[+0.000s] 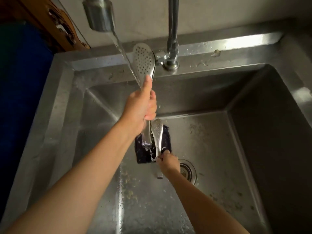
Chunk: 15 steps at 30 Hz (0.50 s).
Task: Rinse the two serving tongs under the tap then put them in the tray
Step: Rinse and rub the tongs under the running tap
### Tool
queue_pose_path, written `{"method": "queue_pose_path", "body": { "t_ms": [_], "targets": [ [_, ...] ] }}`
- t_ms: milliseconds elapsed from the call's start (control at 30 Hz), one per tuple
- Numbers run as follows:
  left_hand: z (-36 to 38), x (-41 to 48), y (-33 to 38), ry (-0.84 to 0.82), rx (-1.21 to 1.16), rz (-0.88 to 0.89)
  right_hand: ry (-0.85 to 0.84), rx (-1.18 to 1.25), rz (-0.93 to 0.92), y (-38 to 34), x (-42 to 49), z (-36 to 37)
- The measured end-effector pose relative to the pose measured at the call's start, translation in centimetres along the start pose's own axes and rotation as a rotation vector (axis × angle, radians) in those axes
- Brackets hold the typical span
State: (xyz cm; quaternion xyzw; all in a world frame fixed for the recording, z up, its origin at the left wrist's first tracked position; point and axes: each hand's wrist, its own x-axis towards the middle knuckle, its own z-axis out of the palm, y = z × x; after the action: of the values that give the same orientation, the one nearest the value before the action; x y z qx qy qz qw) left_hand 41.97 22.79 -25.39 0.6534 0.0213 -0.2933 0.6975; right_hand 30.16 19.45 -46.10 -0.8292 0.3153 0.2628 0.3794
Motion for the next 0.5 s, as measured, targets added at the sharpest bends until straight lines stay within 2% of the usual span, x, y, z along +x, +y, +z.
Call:
{"method": "queue_pose_path", "body": {
  "t_ms": [200,400,500],
  "targets": [
    [-0.7,0.0,-1.0,0.057,0.071,0.015,0.161,0.005,-0.023,-0.7,0.4,1.7],
    [-3.0,-1.5,-2.8,0.149,0.099,-0.004,0.170,0.325,-0.112,-0.1,-1.1,-0.2],
    [-3.5,-2.1,-3.4,0.253,0.058,-0.020,0.171,0.528,-0.190,-1.1,-2.6,-2.8]
  ]
}}
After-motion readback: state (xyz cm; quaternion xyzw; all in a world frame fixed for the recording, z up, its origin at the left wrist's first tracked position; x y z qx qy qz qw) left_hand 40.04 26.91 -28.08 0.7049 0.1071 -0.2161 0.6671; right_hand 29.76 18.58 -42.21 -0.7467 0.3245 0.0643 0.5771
